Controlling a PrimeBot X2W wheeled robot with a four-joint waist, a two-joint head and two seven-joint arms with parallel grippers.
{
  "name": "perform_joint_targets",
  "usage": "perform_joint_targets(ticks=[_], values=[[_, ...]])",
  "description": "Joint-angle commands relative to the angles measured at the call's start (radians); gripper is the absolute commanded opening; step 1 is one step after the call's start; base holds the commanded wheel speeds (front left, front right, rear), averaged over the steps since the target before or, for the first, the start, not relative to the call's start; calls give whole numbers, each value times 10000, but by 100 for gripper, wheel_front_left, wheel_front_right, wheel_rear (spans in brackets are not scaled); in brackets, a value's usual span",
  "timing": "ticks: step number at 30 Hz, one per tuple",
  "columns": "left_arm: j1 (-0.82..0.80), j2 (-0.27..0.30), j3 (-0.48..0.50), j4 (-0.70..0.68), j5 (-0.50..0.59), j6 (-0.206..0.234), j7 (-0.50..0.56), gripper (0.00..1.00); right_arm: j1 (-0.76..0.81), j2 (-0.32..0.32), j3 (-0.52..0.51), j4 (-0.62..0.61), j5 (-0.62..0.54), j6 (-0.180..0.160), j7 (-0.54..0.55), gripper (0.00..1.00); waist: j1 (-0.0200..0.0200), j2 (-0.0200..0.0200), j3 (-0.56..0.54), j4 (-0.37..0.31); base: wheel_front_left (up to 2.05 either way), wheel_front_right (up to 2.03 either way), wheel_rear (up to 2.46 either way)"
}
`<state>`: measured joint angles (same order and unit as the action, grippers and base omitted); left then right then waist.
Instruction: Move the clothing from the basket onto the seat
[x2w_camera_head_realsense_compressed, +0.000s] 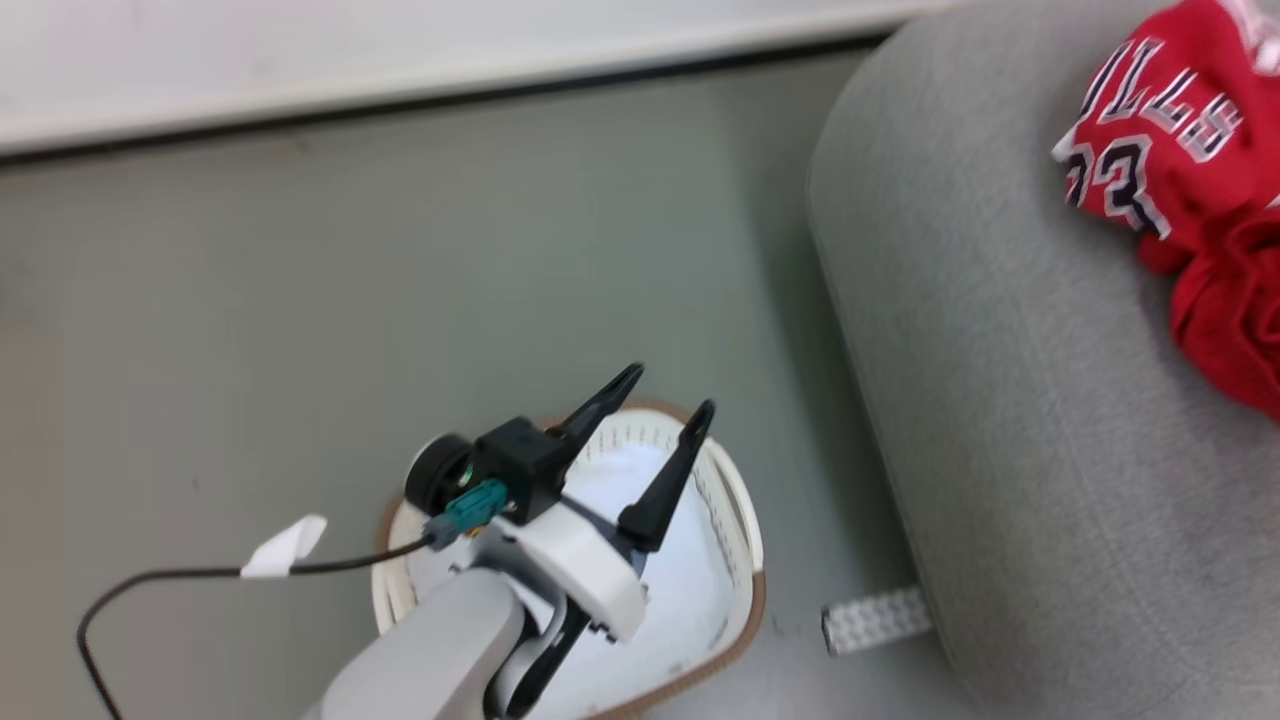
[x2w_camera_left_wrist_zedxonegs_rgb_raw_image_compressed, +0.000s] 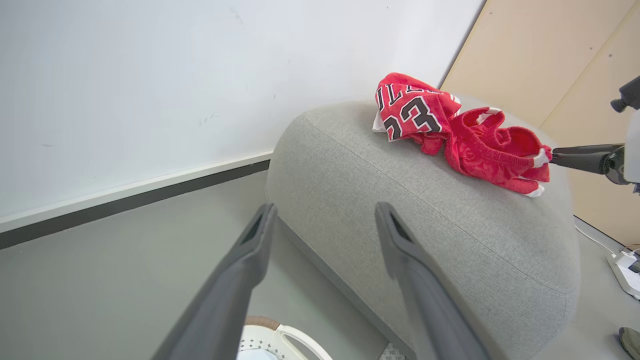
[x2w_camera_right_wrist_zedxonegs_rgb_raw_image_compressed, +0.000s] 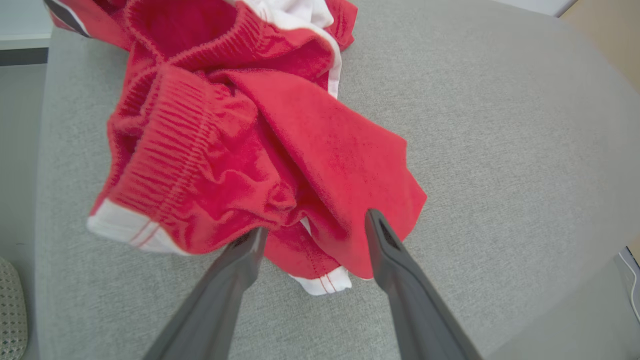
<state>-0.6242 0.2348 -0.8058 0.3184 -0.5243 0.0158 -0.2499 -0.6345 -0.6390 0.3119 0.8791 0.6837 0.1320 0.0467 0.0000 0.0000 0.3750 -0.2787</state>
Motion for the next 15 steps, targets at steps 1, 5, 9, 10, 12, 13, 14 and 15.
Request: perform_joint_targets(ticks=[1, 5, 9, 10, 12, 13, 14, 15], values=[[406, 14, 137, 112, -183, 83, -82, 100, 270, -387, 179, -345, 195, -24, 329, 100, 0, 0, -1378, 93, 0, 0, 0], [1097, -19, 577, 139, -412, 233, -144, 100, 529, -938, 538, -1712, 572, -26, 816, 100, 0, 0, -2507, 256, 0, 0, 0], [1728, 38, 1262, -144, -587, 453, -146, 100, 872, -1210, 705, -3236, 853, -24, 767, 100, 0, 0, -3360, 570, 0, 0, 0], [1889, 70, 1424, -233, -592, 527, -144, 100, 948, -1193, 676, -3587, 937, -26, 716, 100, 0, 0, -3510, 664, 0, 0, 0], [2157, 176, 1790, -398, -593, 658, -140, 100, 1123, -1070, 554, -4269, 999, -24, 507, 100, 0, 0, -3731, 869, 0, 0, 0], [2269, 232, 1979, -498, -585, 718, -139, 100, 1248, -979, 479, -4539, 1058, -26, 383, 100, 0, 0, -3800, 989, 0, 0, 0], [2392, 276, 2205, -582, -584, 783, -140, 100, 1407, -822, 397, -4815, 1153, -24, 247, 100, 0, 0, -3863, 1114, 0, 0, 0], [2534, 298, 2405, -675, -617, 808, -140, 100, 1560, -664, 281, -5078, 1205, -24, 66, 100, 0, 0, -3919, 1247, 0, 0, 0]])
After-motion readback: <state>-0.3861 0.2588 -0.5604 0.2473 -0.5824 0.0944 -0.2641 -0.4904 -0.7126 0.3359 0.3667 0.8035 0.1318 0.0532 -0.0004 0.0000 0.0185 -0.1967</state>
